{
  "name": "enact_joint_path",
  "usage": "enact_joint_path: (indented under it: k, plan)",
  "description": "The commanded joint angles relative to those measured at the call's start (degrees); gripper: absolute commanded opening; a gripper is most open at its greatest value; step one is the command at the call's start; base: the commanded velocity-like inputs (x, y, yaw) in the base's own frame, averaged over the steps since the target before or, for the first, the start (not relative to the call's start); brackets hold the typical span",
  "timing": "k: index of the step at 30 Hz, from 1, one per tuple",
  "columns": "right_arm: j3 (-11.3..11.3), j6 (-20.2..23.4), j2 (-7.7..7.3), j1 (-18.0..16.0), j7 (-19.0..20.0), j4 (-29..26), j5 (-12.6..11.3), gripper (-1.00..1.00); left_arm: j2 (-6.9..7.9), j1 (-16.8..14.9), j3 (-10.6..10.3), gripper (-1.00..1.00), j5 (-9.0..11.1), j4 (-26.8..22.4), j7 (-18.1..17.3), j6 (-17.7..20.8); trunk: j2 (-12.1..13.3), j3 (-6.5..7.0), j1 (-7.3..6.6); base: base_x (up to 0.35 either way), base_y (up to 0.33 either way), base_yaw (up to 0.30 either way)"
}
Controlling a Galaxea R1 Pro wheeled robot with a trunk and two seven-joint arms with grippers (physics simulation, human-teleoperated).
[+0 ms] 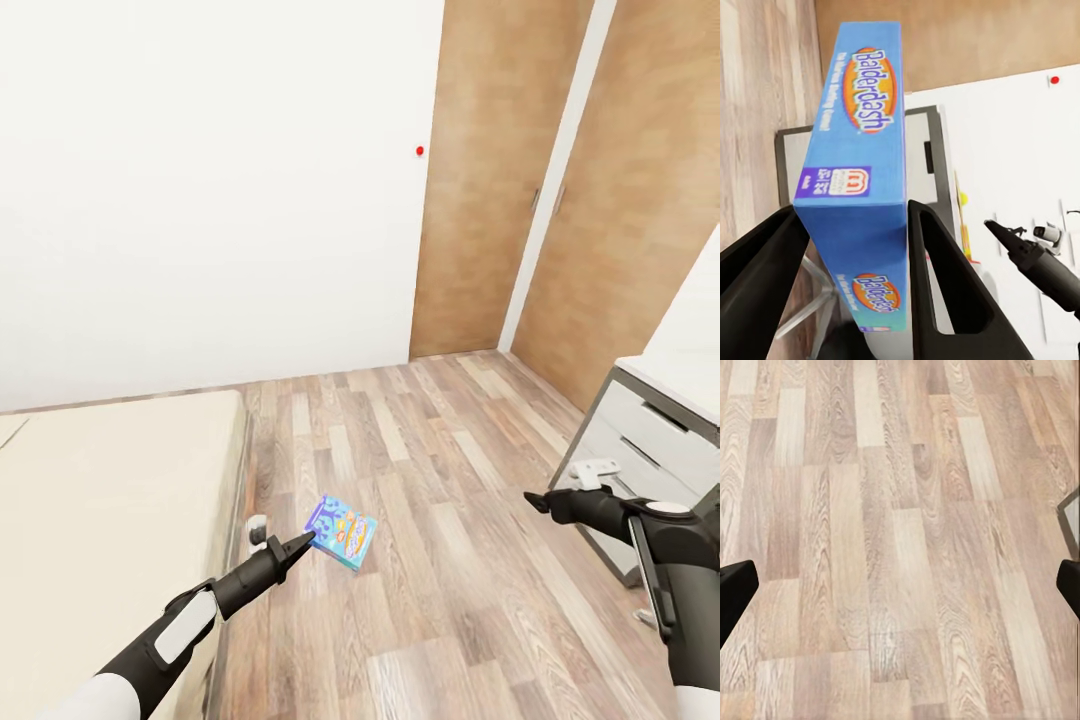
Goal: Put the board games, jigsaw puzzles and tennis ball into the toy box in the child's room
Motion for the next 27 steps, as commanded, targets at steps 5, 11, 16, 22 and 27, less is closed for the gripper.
enact_joint_path:
  k: [5,11,16,22,27]
  plan:
    - [0.0,0.2,0.06,0.0,0.5,-0.6,0.6,1.00,0.09,0.0,-0.3,-1.00,0.6,0.0,-0.1,0.4,0.0,-0.05,0.02,0.284,-0.089,-0.254]
    - [0.0,0.2,0.07,0.0,0.5,-1.1,0.6,1.00,0.08,0.0,-0.3,-1.00,0.6,0.0,-0.1,0.4,0.0,-0.05,0.02,0.321,-0.123,-0.130]
    - [-0.1,0.3,0.07,0.0,0.6,-1.7,0.6,1.00,0.05,0.0,-0.3,-1.00,0.6,0.0,-0.1,0.4,0.0,-0.05,0.02,0.188,-0.078,-0.022]
    - [-0.1,0.3,0.07,0.0,0.6,-1.9,0.6,1.00,0.02,0.0,-0.3,-1.00,0.6,0.0,-0.2,0.4,0.0,-0.05,0.02,0.025,-0.010,-0.012]
    - [-0.1,0.4,0.03,0.0,0.5,-2.2,0.6,1.00,0.04,0.0,-0.3,-1.00,0.6,0.0,-0.2,0.4,0.0,-0.05,0.02,0.013,-0.002,-0.183]
